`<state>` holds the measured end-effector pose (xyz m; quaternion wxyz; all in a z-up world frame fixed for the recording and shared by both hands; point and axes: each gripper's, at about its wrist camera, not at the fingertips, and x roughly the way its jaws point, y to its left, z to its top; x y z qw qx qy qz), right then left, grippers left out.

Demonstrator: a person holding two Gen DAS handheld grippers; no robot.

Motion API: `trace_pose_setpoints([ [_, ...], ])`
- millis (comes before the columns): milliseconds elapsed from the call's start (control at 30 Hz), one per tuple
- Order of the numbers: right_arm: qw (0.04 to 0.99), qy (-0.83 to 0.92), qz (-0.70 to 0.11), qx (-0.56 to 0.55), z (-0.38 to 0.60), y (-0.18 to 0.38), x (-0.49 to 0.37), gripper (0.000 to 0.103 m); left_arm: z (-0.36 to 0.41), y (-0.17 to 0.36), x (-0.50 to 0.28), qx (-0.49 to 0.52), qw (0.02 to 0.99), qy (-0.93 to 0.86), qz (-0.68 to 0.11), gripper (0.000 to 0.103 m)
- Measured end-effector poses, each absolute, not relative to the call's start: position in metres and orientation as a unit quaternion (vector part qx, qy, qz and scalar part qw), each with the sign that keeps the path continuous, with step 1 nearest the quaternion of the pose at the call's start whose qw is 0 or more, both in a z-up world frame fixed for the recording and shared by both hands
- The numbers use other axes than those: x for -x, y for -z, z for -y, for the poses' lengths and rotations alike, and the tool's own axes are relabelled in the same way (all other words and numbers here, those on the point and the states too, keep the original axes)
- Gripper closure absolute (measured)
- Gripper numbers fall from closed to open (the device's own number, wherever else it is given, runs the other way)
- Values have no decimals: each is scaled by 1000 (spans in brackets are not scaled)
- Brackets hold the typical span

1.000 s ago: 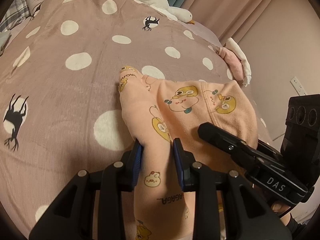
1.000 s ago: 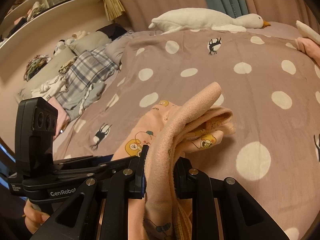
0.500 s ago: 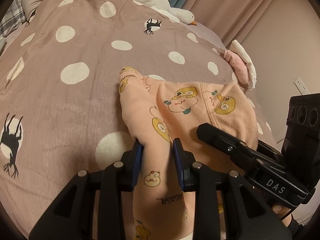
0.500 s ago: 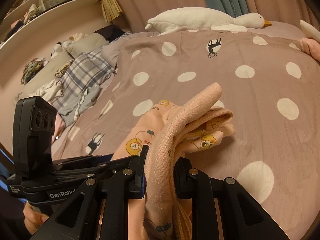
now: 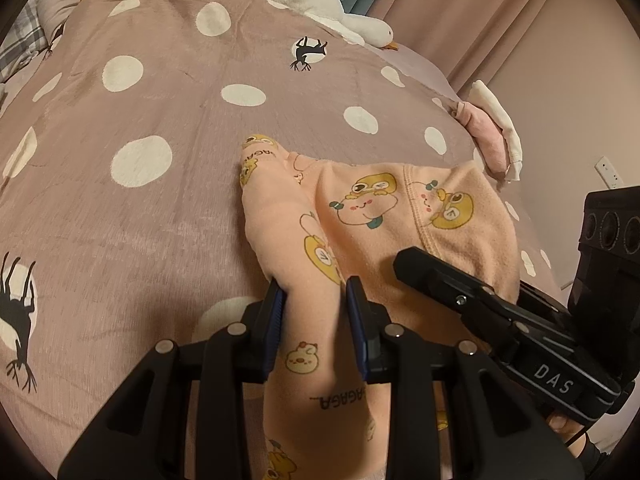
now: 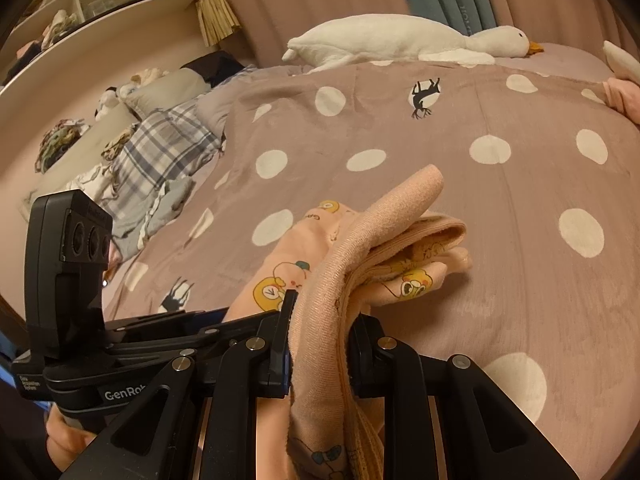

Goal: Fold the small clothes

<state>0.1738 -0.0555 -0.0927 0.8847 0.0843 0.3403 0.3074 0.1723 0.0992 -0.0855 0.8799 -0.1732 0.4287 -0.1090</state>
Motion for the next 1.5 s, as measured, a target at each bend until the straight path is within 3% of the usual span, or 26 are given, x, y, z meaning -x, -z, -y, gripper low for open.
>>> trace_pose_setpoints([
  [1167,876,-291,-370,-99,64,111,-205,80,-100,108,-192,173,869,93,-454,74],
  [1500,868,-244,-411,-130,90,129,-220,80,-106,113,-190,174,864,79,-466,68],
])
